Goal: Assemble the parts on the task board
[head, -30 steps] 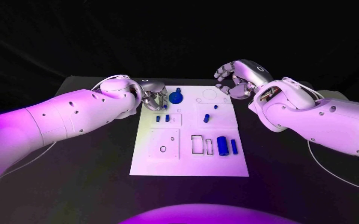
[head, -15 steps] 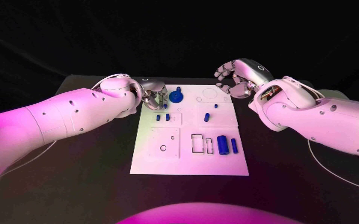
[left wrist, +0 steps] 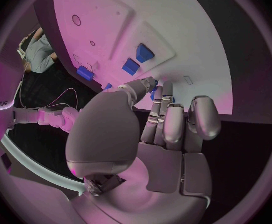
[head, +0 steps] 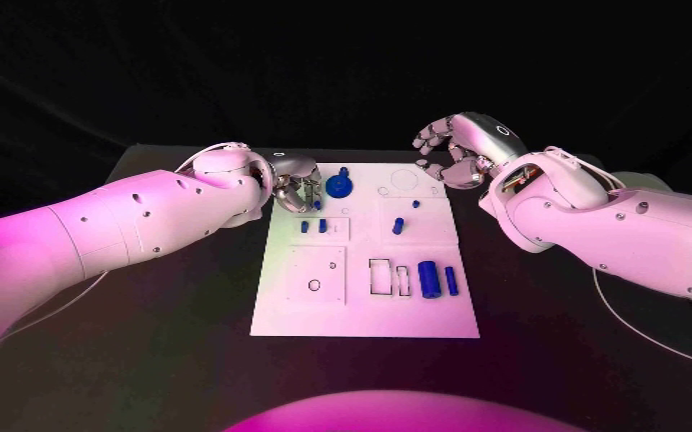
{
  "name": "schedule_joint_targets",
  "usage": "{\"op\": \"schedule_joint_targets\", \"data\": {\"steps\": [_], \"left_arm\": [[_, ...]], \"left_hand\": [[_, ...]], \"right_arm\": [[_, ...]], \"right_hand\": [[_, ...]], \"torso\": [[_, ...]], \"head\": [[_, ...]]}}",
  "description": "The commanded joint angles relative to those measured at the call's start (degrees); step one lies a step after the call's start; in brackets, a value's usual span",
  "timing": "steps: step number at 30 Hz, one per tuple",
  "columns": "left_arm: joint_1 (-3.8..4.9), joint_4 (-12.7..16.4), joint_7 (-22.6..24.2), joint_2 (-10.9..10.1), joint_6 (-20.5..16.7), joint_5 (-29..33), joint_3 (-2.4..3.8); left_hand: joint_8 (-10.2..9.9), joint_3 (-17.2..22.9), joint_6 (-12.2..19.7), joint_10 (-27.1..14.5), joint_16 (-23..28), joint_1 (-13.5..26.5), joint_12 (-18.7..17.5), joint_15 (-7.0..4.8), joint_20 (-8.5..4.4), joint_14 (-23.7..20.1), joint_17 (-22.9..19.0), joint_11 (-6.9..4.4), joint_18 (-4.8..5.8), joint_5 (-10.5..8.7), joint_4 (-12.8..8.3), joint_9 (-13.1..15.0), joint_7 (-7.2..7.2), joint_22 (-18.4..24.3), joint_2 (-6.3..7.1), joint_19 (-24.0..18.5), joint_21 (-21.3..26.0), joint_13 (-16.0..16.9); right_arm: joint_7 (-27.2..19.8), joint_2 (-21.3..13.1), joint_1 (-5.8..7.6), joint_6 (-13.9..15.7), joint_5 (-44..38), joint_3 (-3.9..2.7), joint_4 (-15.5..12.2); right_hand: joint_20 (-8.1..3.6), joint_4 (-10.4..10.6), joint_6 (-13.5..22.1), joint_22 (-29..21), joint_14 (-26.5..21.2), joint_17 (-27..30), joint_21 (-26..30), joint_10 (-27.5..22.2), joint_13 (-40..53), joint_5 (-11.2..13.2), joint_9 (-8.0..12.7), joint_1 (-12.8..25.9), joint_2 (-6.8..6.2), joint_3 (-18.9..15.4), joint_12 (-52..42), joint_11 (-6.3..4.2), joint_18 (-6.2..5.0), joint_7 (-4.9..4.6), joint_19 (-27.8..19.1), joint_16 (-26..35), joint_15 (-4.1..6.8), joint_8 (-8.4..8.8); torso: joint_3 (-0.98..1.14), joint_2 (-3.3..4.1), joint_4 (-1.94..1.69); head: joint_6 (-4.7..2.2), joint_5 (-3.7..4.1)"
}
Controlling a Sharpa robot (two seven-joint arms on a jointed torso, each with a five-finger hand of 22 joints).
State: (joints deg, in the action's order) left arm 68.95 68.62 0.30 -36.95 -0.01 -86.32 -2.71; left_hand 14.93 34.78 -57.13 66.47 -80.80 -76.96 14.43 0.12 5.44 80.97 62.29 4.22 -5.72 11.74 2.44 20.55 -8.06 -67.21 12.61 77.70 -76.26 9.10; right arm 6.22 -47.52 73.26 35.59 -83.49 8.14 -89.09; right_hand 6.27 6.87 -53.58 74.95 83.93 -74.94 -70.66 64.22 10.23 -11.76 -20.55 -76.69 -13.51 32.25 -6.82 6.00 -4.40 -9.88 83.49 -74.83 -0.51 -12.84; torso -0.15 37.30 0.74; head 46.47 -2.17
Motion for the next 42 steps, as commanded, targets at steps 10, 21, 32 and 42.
{"op": "schedule_joint_targets", "data": {"steps": [10, 21, 32, 42], "left_arm": [[-0.01, 0.05, -0.45, 0.11, 0.76, 0.17, 0.01], [-0.01, 0.05, -0.52, 0.16, 0.52, 0.17, 0.01], [-0.01, -0.05, -1.02, 0.11, 0.63, 0.17, 0.01], [0.00, 1.01, -1.38, -1.06, -1.08, 0.16, 0.05]], "left_hand": [[-0.13, 0.03, -0.15, 0.53, -0.21, -0.25, -0.41, -0.08, -0.14, 0.45, 0.00, 0.00, 0.43, -0.03, -0.21, 0.05, -0.03, 0.03, -0.58, 0.09, 0.38, 0.08], [-0.17, 0.05, -0.10, 0.52, -0.18, -0.27, -0.49, -0.07, -0.15, 0.41, -0.09, 0.02, 0.44, 0.00, -0.22, 0.05, -0.07, 0.01, -0.61, 0.10, 0.38, 0.09], [-0.25, 0.02, 0.00, 0.50, -0.13, -0.26, -0.60, -0.05, -0.15, 0.37, -0.20, 0.07, 0.42, 0.02, -0.23, 0.03, -0.14, 0.12, -0.57, 0.05, 0.46, 0.09], [-3.92, 0.51, 5.35, -0.31, 0.06, -0.77, -2.57, 0.98, 0.69, -0.08, -0.59, 1.34, 0.28, 0.28, -0.89, -1.44, -1.81, 1.01, 0.59, -0.41, 1.15, 0.25]], "right_arm": [[-0.15, -0.04, -0.02, -0.31, -0.29, -0.03, -0.04], [-0.19, -0.07, -0.02, -0.26, -0.29, -0.03, -0.06], [-0.19, -0.15, -0.02, -0.24, -0.29, -0.03, -0.19], [-0.12, -0.35, -0.02, -1.16, -0.23, -0.03, -0.09]], "right_hand": [[0.17, 0.11, -0.21, 2.66, 3.37, -2.94, -0.39, 0.37, -0.09, -0.33, -0.01, 0.66, 0.01, 0.36, 0.12, 0.00, 0.36, -0.31, -0.08, -0.18, -0.42, 0.32], [0.17, 0.11, -0.21, 2.66, 3.37, -2.94, -0.39, 0.37, -0.09, -0.33, -0.01, 0.66, 0.01, 0.36, 0.12, 0.00, 0.36, -0.31, -0.08, -0.18, -0.42, 0.32], [0.18, 0.12, -0.23, 2.59, 3.34, -2.84, -0.23, 0.35, -0.14, -0.30, -0.02, 0.70, 0.01, 0.37, 0.15, 0.01, 0.32, -0.31, -0.16, -0.10, -0.43, 0.35], [0.19, 0.12, -0.24, 2.60, 3.33, -2.85, -0.23, 0.34, -0.17, -0.28, -0.02, 0.72, -0.01, 0.37, 0.16, 0.01, 0.32, -0.31, -0.18, -0.16, -0.43, 0.37]], "torso": [[0.01, -0.02, 0.00], [0.00, 0.01, 0.04], [0.00, -0.02, 0.03], [-0.05, -0.04, 0.05]], "head": [[-0.01, 0.00], [-0.04, -0.02], [-0.02, -0.06], [-0.11, -0.03]]}}
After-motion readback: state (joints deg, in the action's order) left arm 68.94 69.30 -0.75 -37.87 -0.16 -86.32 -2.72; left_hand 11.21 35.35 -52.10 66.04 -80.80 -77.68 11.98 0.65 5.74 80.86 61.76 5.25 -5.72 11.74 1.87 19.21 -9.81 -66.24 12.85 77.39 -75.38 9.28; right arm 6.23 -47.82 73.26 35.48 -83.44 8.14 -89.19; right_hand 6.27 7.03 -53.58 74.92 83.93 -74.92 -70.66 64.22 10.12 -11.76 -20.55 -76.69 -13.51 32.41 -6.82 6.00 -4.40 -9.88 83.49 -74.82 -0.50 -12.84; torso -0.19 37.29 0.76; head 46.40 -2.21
